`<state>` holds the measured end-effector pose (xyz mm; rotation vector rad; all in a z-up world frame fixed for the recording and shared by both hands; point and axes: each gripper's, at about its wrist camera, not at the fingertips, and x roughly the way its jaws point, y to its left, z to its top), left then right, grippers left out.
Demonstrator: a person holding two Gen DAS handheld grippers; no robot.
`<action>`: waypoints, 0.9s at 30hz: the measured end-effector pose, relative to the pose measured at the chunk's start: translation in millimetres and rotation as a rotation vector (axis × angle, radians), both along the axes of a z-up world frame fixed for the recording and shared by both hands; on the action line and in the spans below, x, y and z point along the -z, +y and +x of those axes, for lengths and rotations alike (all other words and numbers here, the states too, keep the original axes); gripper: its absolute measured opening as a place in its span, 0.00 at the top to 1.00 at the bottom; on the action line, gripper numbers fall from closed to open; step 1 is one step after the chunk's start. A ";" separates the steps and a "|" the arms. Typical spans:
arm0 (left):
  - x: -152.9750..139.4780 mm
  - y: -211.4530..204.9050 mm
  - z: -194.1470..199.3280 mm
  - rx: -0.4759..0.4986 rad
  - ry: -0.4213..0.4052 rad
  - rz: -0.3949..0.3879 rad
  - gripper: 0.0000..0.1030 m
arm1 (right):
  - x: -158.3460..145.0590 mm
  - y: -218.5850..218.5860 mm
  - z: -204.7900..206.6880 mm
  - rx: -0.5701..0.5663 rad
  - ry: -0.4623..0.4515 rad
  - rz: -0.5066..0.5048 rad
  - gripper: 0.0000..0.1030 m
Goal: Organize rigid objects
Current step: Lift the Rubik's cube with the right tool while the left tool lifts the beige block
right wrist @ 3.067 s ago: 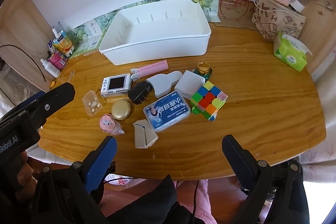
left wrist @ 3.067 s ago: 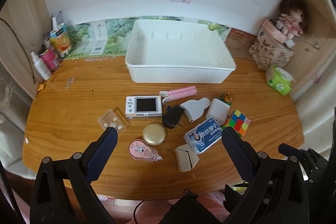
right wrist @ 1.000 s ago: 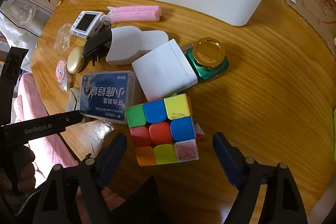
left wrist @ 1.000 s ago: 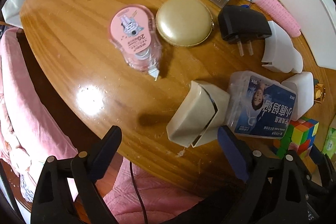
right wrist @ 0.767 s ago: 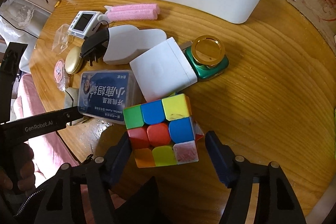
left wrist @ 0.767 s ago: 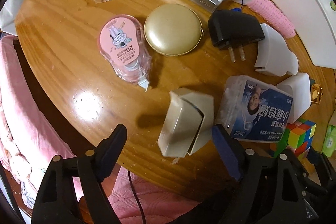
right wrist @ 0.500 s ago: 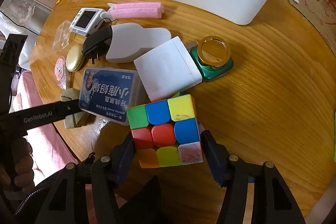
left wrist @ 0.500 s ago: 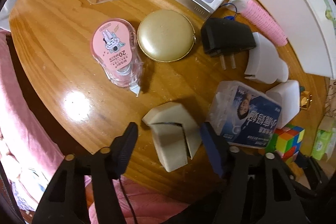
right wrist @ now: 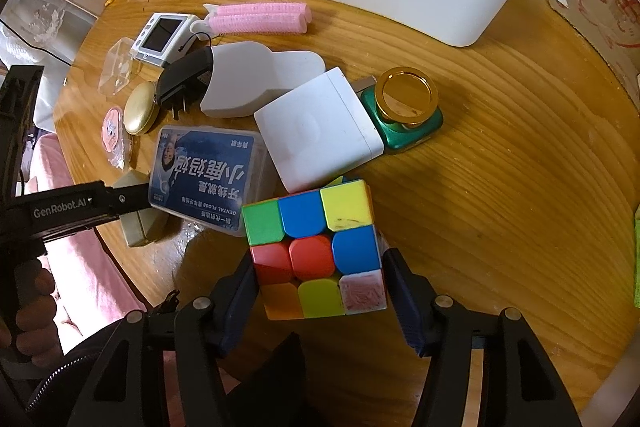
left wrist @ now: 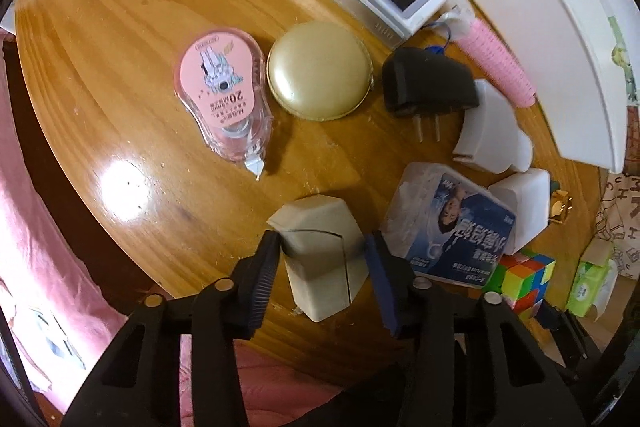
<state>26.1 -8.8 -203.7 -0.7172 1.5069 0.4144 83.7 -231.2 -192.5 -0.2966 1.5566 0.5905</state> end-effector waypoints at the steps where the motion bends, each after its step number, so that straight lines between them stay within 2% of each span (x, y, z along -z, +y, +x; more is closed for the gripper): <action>1: -2.9 0.5 -0.8 0.001 -0.011 0.004 0.60 | -0.5 -0.3 -0.6 -0.001 -0.002 -0.001 0.40; 4: -9.7 2.9 -3.3 0.004 -0.034 0.012 0.65 | -1.1 1.2 -2.1 -0.001 -0.006 0.001 0.40; 13: -11.5 12.1 -8.6 -0.013 -0.058 -0.008 0.64 | -6.7 -1.9 -10.8 0.007 -0.027 0.012 0.41; 24: 17.7 35.5 -14.6 -0.077 -0.035 -0.090 0.54 | -13.8 -12.9 -13.9 0.042 -0.040 0.025 0.41; 27: 22.3 34.9 -15.8 -0.073 -0.019 -0.076 0.53 | -15.6 -14.7 -13.9 0.050 -0.042 0.025 0.41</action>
